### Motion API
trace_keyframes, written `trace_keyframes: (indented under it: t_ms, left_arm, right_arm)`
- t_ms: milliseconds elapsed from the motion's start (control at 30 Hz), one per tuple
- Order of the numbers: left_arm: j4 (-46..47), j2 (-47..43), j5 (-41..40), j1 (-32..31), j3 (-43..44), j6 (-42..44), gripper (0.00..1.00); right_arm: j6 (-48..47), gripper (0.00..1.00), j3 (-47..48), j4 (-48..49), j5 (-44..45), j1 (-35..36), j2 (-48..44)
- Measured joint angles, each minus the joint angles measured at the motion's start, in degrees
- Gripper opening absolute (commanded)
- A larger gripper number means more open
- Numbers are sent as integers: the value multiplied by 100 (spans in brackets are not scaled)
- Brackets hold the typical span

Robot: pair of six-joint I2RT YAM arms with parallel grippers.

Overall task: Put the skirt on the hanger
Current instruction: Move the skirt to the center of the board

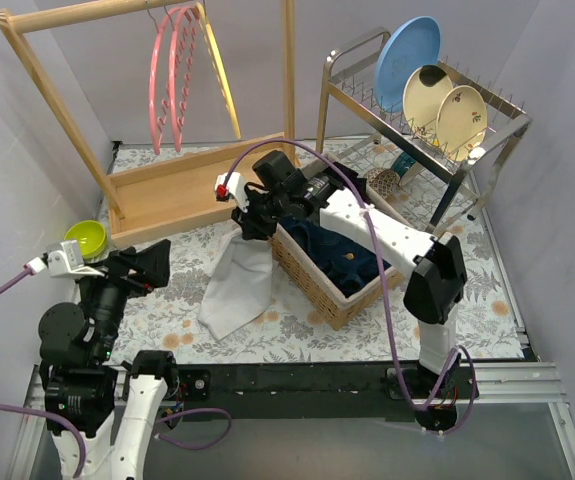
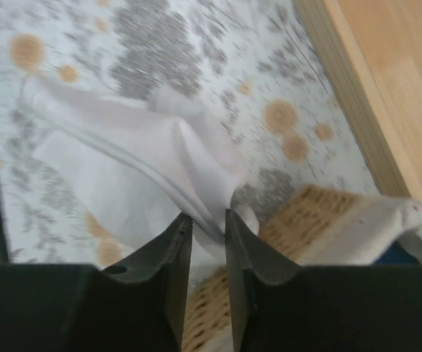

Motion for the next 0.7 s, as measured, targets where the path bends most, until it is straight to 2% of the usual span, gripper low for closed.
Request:
trace_keyframes:
  t_ms: [100, 200, 333, 500, 700]
  left_arm:
    - [-57, 153, 157, 0, -195, -35, 94]
    - [-63, 382, 437, 0, -522, -111, 94]
    - [-70, 695, 739, 0, -911, -256, 92]
    - [-37, 1305, 1119, 0, -1436, -560, 88]
    - [0, 1714, 1362, 0, -2020, -896, 86]
  right_arm:
    - [-48, 56, -66, 20, 616, -249, 330]
    - [-160, 63, -225, 70, 732, -387, 203]
    - [-741, 64, -501, -66, 345, -391, -398]
    - [-2083, 67, -1263, -302, -529, -199, -1123]
    - [-3539, 67, -1447, -1029, -997, 278, -826]
